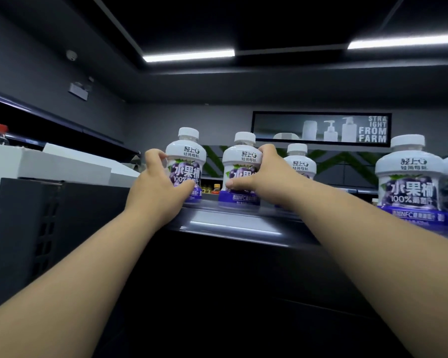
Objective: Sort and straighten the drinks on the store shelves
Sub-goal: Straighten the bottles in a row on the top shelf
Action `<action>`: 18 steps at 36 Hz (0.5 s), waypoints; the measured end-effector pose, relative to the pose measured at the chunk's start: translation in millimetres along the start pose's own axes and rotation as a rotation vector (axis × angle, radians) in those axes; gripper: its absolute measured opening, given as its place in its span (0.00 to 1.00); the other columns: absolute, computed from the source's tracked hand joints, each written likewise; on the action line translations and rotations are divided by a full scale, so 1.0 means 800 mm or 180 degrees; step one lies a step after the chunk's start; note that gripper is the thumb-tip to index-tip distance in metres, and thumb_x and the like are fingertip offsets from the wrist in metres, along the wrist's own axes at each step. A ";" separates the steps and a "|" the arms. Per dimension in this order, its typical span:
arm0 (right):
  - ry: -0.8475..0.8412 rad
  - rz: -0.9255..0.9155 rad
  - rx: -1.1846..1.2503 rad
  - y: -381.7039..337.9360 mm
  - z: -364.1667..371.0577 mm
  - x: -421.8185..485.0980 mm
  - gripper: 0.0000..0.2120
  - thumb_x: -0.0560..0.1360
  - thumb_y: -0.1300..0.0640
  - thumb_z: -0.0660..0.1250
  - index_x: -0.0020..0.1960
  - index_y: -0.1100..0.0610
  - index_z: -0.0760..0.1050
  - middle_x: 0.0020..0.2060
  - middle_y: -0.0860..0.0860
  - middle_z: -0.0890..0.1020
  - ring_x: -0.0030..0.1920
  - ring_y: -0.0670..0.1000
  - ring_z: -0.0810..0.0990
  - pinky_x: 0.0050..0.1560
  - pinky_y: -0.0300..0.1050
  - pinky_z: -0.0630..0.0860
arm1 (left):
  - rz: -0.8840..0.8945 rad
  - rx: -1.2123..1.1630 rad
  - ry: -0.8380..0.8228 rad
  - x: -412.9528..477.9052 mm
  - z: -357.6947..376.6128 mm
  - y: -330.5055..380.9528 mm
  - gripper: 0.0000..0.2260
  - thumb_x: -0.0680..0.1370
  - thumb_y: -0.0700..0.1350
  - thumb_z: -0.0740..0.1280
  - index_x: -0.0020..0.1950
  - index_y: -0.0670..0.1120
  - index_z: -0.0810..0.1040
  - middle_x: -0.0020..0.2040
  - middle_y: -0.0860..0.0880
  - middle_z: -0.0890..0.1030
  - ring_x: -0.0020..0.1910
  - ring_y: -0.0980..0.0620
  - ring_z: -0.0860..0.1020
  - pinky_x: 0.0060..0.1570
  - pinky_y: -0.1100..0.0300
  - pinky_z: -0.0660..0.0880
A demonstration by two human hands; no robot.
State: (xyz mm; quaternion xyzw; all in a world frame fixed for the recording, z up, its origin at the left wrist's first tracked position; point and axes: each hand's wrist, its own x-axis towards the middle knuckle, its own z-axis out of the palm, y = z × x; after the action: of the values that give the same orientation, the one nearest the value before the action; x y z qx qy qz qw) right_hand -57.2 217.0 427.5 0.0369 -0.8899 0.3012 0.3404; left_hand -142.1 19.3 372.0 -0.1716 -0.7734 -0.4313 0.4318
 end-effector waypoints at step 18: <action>-0.0213 -0.0429 -0.0128 0.004 0.009 -0.012 0.41 0.63 0.40 0.81 0.67 0.48 0.62 0.54 0.45 0.79 0.53 0.47 0.80 0.59 0.52 0.77 | 0.0040 0.0298 -0.0034 -0.001 0.002 -0.004 0.30 0.74 0.59 0.68 0.69 0.50 0.59 0.59 0.46 0.79 0.56 0.40 0.77 0.54 0.48 0.73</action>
State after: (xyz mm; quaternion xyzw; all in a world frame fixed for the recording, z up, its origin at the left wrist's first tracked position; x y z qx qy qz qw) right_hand -54.6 214.2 415.4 0.0998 -0.9022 0.2583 0.3307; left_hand -144.8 19.0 369.2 -0.1583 -0.7939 -0.3910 0.4379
